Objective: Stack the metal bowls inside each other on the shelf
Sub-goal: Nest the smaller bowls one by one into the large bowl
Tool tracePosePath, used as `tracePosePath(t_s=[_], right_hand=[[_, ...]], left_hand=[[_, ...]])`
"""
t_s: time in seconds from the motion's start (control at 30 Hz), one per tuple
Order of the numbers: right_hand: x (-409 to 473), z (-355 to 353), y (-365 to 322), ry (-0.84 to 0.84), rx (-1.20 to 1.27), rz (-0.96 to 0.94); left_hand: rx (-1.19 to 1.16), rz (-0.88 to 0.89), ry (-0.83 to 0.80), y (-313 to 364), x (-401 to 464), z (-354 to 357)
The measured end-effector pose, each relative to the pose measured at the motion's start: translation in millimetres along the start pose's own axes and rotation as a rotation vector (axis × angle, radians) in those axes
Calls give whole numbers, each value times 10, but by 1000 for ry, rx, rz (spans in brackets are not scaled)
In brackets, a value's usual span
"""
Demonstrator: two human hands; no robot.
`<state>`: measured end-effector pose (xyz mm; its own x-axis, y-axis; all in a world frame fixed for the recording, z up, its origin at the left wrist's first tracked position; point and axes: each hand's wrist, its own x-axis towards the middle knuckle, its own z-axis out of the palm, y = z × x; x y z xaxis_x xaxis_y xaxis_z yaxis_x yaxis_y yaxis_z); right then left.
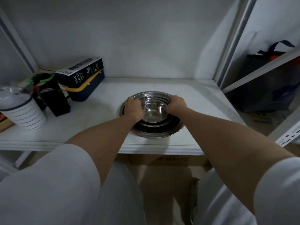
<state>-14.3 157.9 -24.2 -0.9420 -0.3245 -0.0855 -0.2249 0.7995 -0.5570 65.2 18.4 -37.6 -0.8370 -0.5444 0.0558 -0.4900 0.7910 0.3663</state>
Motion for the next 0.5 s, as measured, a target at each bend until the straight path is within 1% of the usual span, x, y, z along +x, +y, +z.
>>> tracePosePath(t_s=[0.27,0.5], right_hand=[[-76,-132,-55,14,47,9],[-187,-232,-100,19,73,-13]], left_hand=[[-129,-55,-58,41,-25,-150],[-189,-11,-53,54,-39,-259]])
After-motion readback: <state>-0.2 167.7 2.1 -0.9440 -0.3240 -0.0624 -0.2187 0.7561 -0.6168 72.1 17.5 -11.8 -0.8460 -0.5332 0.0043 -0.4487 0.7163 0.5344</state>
